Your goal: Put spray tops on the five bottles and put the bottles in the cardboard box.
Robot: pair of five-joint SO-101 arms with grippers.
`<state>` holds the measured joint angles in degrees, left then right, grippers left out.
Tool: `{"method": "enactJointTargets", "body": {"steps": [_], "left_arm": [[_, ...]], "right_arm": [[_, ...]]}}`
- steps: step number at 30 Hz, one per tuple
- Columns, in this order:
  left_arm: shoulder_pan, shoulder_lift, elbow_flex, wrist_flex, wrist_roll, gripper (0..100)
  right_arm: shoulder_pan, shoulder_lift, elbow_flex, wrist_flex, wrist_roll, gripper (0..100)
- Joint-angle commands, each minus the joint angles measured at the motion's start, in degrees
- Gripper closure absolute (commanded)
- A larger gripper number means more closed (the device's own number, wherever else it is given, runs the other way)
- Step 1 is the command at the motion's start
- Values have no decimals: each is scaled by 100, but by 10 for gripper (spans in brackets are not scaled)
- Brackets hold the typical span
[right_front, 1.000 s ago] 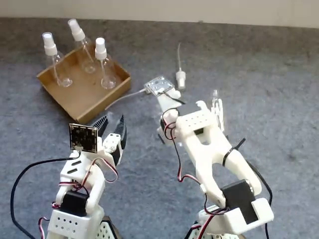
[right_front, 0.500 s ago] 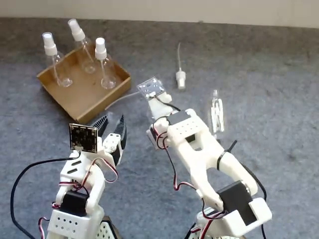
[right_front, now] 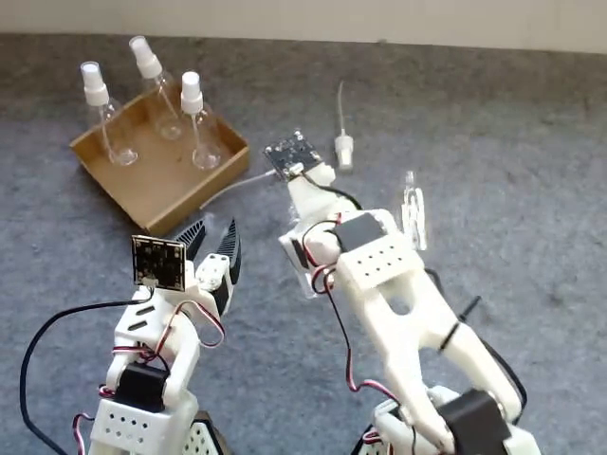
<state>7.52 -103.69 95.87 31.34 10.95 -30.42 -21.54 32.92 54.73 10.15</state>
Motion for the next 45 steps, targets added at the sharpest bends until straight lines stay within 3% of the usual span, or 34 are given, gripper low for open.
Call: {"method": "enactJointTargets", "body": {"steps": [1,17,20,26,32,37,45], "left_arm": [[-13,-101,101,0,-53,915],[13,-101,75,9,-53,912],[145,-92,-13,26,-62,912],[356,-84,-435,844,-70,912],[382,-84,-866,1521,-70,912],[382,-84,-1552,2374,-132,912],[382,-84,-1851,2655,-387,912]], "right_arm": [[-4,-629,-31,312,79,651],[1095,-3574,-31,1446,35,654],[1191,-4057,295,1437,-97,707],[1270,-4585,1086,840,-501,870],[1270,-4673,2009,84,-563,882],[1464,-4681,2730,-435,-1354,882],[1833,-4875,2853,-92,-1292,882]]}}
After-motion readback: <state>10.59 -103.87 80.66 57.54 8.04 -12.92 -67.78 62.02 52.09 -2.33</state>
